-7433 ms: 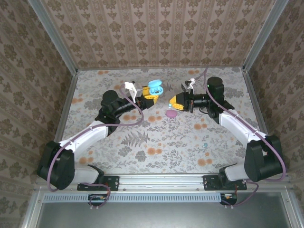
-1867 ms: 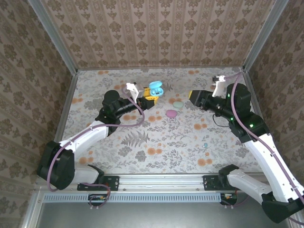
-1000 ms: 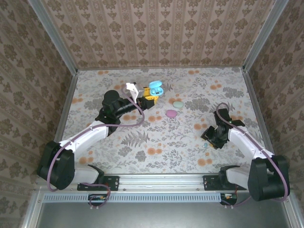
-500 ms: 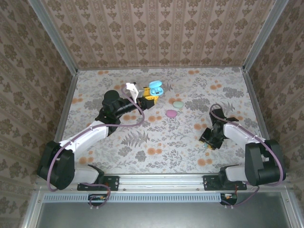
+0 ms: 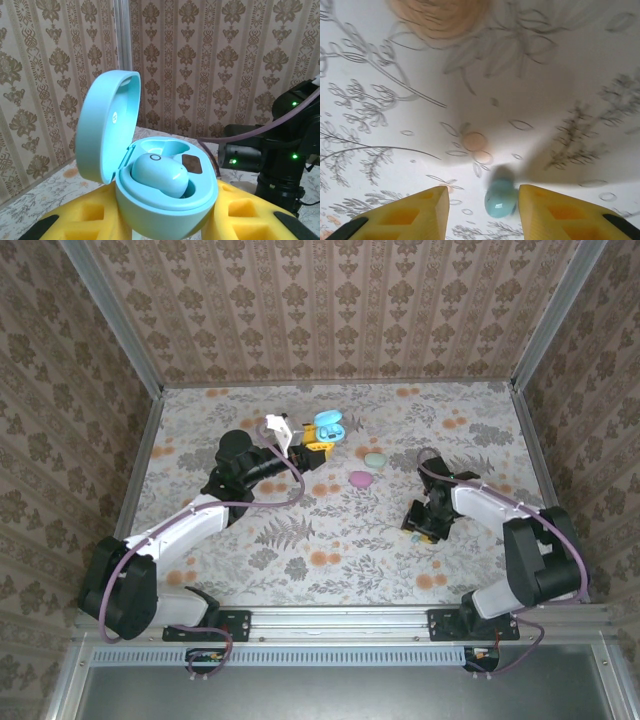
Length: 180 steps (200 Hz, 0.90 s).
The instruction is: Insert the wireless bluetooth earbuds into the charging case
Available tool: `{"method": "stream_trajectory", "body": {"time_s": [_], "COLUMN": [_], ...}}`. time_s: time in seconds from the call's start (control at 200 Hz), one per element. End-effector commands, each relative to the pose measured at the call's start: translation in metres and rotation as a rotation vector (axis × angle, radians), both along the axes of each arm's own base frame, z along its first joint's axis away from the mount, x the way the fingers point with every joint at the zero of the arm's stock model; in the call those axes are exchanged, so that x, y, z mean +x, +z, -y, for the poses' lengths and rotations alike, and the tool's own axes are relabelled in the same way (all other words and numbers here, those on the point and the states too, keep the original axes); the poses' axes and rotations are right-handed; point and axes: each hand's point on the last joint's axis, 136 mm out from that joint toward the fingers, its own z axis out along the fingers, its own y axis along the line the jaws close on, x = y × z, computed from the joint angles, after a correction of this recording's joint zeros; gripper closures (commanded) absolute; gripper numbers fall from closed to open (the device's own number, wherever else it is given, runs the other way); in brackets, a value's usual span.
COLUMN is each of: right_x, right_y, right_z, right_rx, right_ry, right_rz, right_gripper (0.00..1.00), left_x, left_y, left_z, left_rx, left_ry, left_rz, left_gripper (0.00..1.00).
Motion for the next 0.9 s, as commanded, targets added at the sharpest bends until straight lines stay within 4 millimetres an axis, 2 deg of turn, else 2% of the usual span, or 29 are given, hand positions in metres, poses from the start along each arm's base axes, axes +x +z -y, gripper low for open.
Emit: {"method": "stream_trajectory", "body": {"time_s": [0.0, 0.11, 0.355, 0.705, 0.895], "right_x": [0.004, 0.004, 0.003, 0.016, 0.01], "right_y": [0.002, 0.002, 0.011, 0.007, 0.0], "right_z": [-0.011, -0.014, 0.0, -0.018, -0.019], "right_rx": [0.002, -0.016, -0.117, -0.079, -0.07], "right_ry": [0.064, 0.078, 0.113, 0.247, 0.259], "right_rz": [-0.015, -0.029, -0.042, -0.031, -0.078], "right_gripper": [0.57, 0.57, 0.57, 0.56, 0.56], "left_x": [-0.006, -0.007, -0.006, -0.006, -0.007], "left_y": [0.024, 0.024, 0.022, 0.021, 0.022], "left_z": [-0.001, -0.001, 0.0, 0.0, -0.002], "left_rx": [-0.032, -0.03, -0.029, -0.028, -0.026], "left_ry": [-0.01, -0.01, -0.009, -0.012, -0.001], "left_rz": [0.072, 0.07, 0.067, 0.068, 0.074], "left_gripper": [0.7, 0.7, 0.7, 0.7, 0.7]}}
